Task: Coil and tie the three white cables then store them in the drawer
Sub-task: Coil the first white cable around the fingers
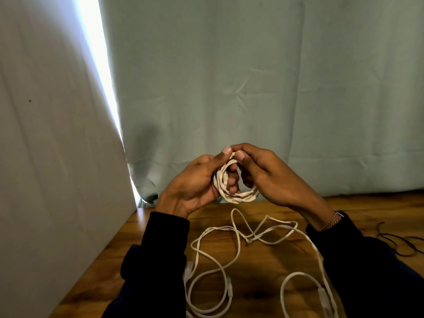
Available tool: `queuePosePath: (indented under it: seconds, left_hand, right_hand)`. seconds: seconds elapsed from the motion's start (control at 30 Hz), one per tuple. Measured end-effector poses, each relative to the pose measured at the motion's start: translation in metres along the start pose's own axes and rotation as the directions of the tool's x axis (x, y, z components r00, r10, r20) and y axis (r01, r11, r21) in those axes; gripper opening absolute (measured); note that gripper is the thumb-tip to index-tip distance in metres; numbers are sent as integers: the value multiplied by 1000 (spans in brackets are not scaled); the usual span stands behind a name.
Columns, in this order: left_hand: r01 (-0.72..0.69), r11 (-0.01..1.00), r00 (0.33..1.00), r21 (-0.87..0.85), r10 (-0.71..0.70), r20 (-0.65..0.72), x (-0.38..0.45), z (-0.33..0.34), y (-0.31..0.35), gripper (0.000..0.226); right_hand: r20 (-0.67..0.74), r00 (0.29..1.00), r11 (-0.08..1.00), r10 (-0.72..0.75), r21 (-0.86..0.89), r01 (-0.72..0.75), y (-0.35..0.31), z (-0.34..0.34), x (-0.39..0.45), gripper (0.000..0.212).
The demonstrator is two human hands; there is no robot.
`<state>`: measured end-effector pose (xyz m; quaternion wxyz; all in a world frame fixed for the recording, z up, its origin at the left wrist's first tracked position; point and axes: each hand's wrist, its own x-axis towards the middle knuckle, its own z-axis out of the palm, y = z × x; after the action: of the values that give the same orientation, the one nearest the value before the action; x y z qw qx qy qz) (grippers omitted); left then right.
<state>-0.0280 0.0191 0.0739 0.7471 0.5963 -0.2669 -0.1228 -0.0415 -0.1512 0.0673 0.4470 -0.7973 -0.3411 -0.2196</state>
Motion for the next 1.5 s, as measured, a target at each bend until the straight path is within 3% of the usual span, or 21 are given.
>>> queuePosePath:
  seconds: [0.13, 0.23, 0.3, 0.37, 0.43, 0.47, 0.53, 0.6, 0.7, 0.8, 0.87, 0.93, 1.1, 1.23, 1.37, 1.5]
  left_hand:
    - [-26, 993, 996, -117, 16, -83, 3, 0, 1, 32]
    - [-59, 971, 994, -233, 35, -108, 10, 2, -3, 28]
    - [-70, 955, 993, -289, 38, -113, 13, 5, -5, 30]
    - [-85, 938, 990, -337, 43, -133, 15, 9, -7, 32]
    - [-103, 930, 988, -354, 55, -145, 16, 12, -10, 37]
    - [-115, 935, 988, -336, 71, -139, 16, 13, -11, 40]
    - [-137, 953, 985, -271, 101, -143, 17, 15, -12, 44]
    - [-135, 978, 978, -160, 106, -177, 16, 18, -12, 44]
    - [-111, 989, 965, 93, 130, -230, 9, 30, -11, 45]
    - [-119, 843, 907, 525, 307, -289, 10, 47, -18, 50]
    - [-113, 674, 847, 730, 449, -283, 16, 54, -27, 54]
    - [-109, 609, 817, 786, 505, -278, 19, 55, -32, 54]
    - [-157, 560, 841, 813, 507, -187, 18, 41, -27, 55]
    - [-146, 582, 841, 800, 499, -210, 18, 29, -23, 54]
    - [-128, 573, 833, 809, 505, -226, 21, 24, -27, 52]
    - [-150, 565, 812, 811, 539, -225, 24, 27, -34, 45]
  right_hand:
    - [-69, 997, 996, 26, 83, -20, -2, 8, 1, 30]
    - [-141, 976, 921, 168, 375, -104, -1, 11, 5, 27]
    - [-102, 953, 749, 287, 644, -156, -3, 14, 7, 25]
    - [-24, 934, 509, 355, 843, -172, -11, 16, 6, 25]
    - [27, 912, 324, 409, 930, -173, -17, 16, 5, 24]
    - [40, 902, 289, 430, 940, -179, -18, 15, 5, 26]
    - [44, 895, 351, 445, 910, -219, -18, 12, 4, 33]
    - [-1, 887, 499, 463, 827, -259, -14, 12, 5, 41]
    - [-282, 846, 811, 452, 526, -258, -9, 22, 4, 53]
    - [-475, 812, 938, 339, 240, -251, 1, 34, 3, 61]
    - [-518, 807, 959, 283, 133, -250, 8, 38, 3, 64]
    - [-503, 818, 959, 280, 109, -261, 13, 40, 4, 58]
    - [-369, 881, 955, 296, 85, -285, 13, 38, 6, 55]
    - [-288, 920, 964, 265, 62, -259, 4, 35, 6, 60]
    - [-213, 924, 948, 318, 75, -309, -1, 38, 3, 78]
    - [-230, 911, 940, 341, 85, -330, -2, 44, 2, 89]
